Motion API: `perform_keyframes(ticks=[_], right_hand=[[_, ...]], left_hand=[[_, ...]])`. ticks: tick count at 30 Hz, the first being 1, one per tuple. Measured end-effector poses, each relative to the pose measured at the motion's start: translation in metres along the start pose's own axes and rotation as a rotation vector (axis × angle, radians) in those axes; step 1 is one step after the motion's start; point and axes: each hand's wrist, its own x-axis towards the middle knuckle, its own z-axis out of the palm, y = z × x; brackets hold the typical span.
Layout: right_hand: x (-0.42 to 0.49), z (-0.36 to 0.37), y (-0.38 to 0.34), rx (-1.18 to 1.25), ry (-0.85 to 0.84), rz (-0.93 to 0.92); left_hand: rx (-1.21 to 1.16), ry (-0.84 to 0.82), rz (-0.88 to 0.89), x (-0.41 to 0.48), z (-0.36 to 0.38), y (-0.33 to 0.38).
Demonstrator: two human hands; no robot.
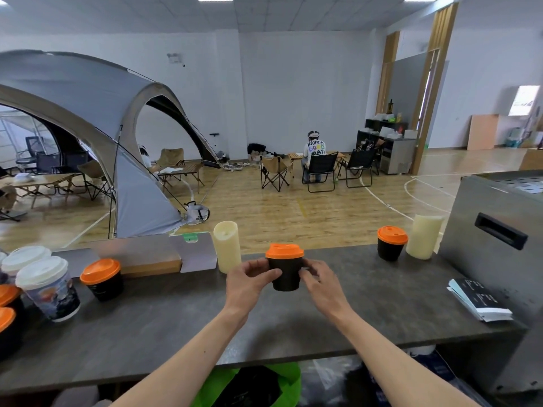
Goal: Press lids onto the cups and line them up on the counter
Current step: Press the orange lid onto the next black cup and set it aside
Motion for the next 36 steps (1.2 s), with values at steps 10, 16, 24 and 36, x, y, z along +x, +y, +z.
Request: perform_keyframes(ticks=[10, 16, 24, 36], right_hand=[[0.015, -0.020, 0.010, 0.147, 0.077, 0.103], [0.024, -0.035, 0.025, 0.089, 0.074, 0.067], [0.027, -0.056, 0.046, -0.020, 0.040, 0.047], [0.059, -0.126, 0.091, -0.176, 0.053, 0.114]], left_hand=[[-0.022, 0.010, -0.014, 0.011, 0.031, -0.002], [0.064, -0.027, 0.069, 0.014, 0.047, -0.007], [0.295, -0.252, 0.000, 0.028, 0.090, -0.019], [0.351, -0.424, -0.037, 0.089, 0.200, -0.015]])
